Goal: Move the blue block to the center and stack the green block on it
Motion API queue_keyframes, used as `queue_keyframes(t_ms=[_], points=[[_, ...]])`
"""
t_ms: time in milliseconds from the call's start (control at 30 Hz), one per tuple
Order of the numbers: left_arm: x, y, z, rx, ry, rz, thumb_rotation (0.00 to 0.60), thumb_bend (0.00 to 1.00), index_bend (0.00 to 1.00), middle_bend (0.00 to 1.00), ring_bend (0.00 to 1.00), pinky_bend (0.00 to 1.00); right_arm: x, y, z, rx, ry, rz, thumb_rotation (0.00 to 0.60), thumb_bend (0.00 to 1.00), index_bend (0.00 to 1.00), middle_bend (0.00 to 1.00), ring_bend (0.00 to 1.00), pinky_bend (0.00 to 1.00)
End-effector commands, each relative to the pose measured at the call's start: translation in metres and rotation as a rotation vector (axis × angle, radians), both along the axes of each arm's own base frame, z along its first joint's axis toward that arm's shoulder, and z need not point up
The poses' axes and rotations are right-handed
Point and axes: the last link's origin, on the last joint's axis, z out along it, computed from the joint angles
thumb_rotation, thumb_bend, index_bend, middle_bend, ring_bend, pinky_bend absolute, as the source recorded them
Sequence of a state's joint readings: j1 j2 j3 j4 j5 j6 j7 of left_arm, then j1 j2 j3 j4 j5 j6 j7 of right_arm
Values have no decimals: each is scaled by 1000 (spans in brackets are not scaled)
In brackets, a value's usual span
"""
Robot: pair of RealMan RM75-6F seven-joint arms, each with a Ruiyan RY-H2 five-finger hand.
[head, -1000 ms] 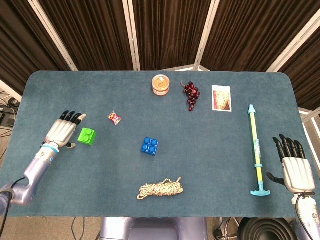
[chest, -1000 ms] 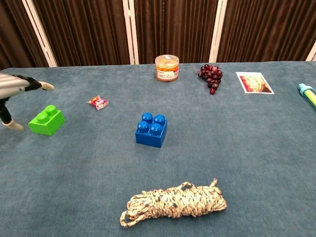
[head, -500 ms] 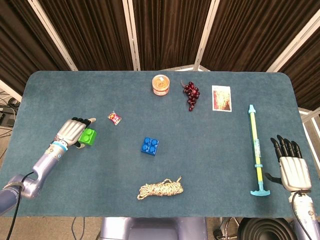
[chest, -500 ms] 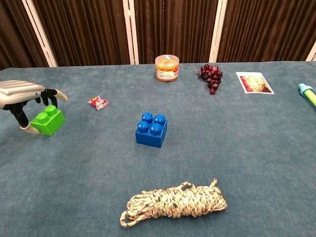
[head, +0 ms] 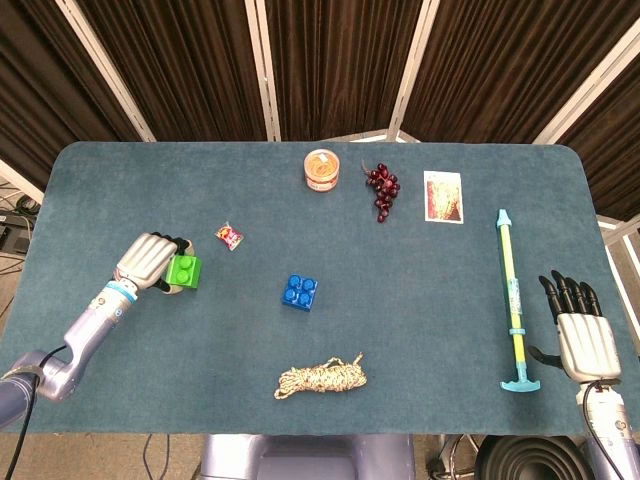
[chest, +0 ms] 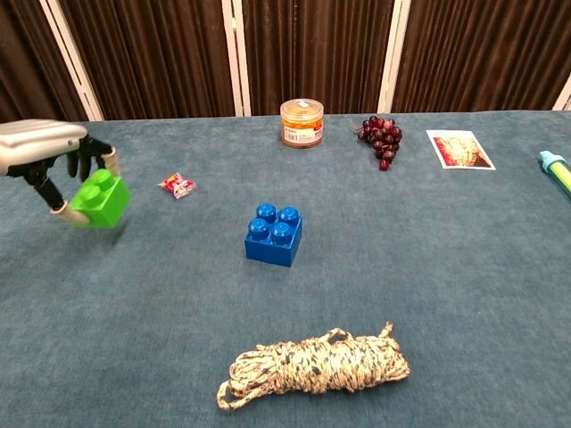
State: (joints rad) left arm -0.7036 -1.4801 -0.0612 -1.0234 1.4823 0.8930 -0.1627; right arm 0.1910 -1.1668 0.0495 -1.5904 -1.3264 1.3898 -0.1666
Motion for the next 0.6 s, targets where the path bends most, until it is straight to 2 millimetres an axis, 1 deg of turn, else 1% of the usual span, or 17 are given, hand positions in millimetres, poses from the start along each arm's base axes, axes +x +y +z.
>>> queue_keyframes(t_ms=[33,67,100,167,300,333,433,467,600], points=[[47,0,12,11,-95,-82,600,104,511,505,476,411,1,0,0,3,-3,2,600,0,0,0,0,0],[54,0,12,6,-106,-88,600,104,511,505,476,411,1,0,0,3,-4,3,600,0,0,0,0,0],[68,-2,11,-6,-124,-99,600,104,511,505,476,411,1,0,0,4,-5,5,600,0,0,0,0,0],[88,-6,7,-32,-143,-119,600,104,511,505,476,411,1,0,0,5,-9,7,600,0,0,0,0,0],[127,-13,-9,-79,-144,-169,600,104,511,505,476,411,1,-1,1,7,-15,8,600,0,0,0,0,0],[138,-14,-15,-94,-140,-176,600,104,511,505,476,411,1,-1,2,7,-18,7,600,0,0,0,0,0],[160,-16,-33,-127,-120,-189,600,105,510,504,474,411,1,-1,3,8,-24,10,600,0,0,0,0,0],[170,-18,-42,-142,-108,-195,600,105,510,504,474,411,1,-1,4,5,-27,11,600,0,0,0,0,0],[196,-20,-67,-171,-67,-197,600,105,510,504,473,411,-1,-1,8,-4,-40,7,600,0,0,0,0,0]])
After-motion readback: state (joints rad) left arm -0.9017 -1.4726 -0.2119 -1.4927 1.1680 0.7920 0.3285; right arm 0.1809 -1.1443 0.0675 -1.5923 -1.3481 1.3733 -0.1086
